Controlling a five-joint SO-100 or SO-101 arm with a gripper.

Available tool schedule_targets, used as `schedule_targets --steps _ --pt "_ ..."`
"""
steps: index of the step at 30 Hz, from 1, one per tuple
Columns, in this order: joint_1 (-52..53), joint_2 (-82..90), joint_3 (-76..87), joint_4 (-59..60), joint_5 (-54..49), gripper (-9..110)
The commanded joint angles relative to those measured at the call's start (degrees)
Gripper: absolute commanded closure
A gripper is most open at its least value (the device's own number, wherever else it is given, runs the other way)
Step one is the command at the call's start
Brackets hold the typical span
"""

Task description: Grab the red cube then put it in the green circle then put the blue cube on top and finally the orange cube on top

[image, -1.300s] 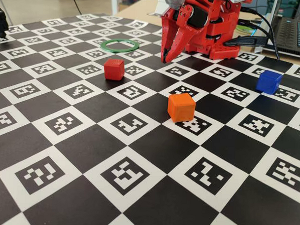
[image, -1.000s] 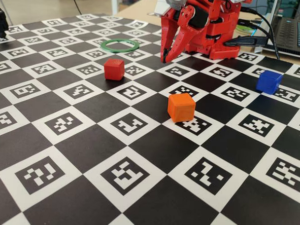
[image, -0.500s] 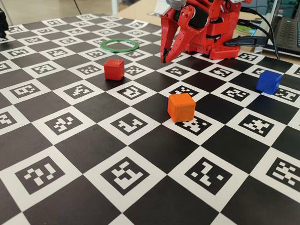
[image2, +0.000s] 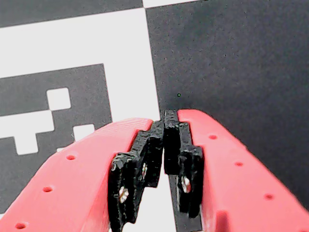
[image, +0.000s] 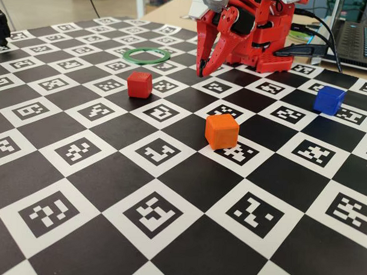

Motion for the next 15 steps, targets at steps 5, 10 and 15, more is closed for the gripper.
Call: schedule_targets --steps 5,10,15 --pt "0.26 2.81 2.37 3.60 -0.26 107" --pt "-0.18 2.81 2.37 3.60 -0.44 107" --pt "-1.85 2.81 2.37 3.60 -0.53 107"
